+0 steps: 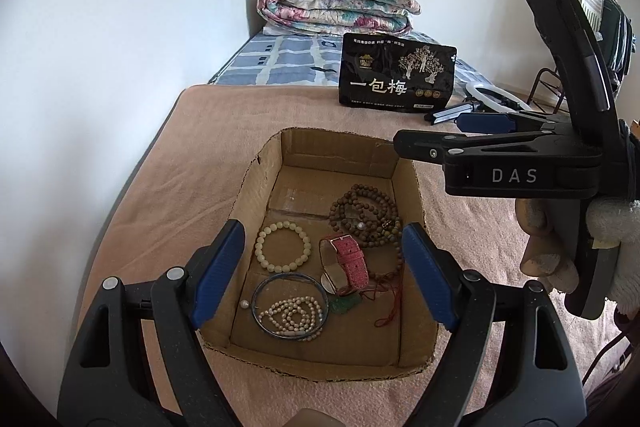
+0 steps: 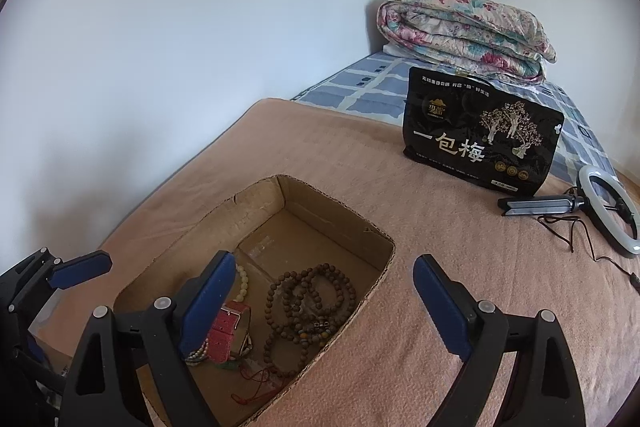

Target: Organize jewelry

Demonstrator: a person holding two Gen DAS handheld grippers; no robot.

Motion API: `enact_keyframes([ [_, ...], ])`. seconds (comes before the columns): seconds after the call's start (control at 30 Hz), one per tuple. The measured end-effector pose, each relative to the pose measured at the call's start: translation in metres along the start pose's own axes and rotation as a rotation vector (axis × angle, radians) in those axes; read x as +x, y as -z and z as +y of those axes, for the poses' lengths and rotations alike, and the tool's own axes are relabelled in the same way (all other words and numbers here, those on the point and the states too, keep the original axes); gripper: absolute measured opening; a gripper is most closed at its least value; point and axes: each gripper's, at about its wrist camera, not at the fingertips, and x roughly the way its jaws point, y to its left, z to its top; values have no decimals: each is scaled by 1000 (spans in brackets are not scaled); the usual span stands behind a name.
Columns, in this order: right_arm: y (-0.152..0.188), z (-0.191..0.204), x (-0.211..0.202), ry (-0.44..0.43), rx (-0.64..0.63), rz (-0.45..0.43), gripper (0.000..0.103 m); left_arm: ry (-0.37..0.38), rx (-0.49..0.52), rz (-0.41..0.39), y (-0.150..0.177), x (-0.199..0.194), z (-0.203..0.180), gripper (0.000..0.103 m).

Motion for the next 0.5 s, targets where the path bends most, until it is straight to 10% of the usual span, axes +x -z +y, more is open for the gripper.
enact_keyframes([
  [0.5, 7, 2, -58, 45, -8, -62, 99, -10, 4, -63, -1, -54, -16, 83],
])
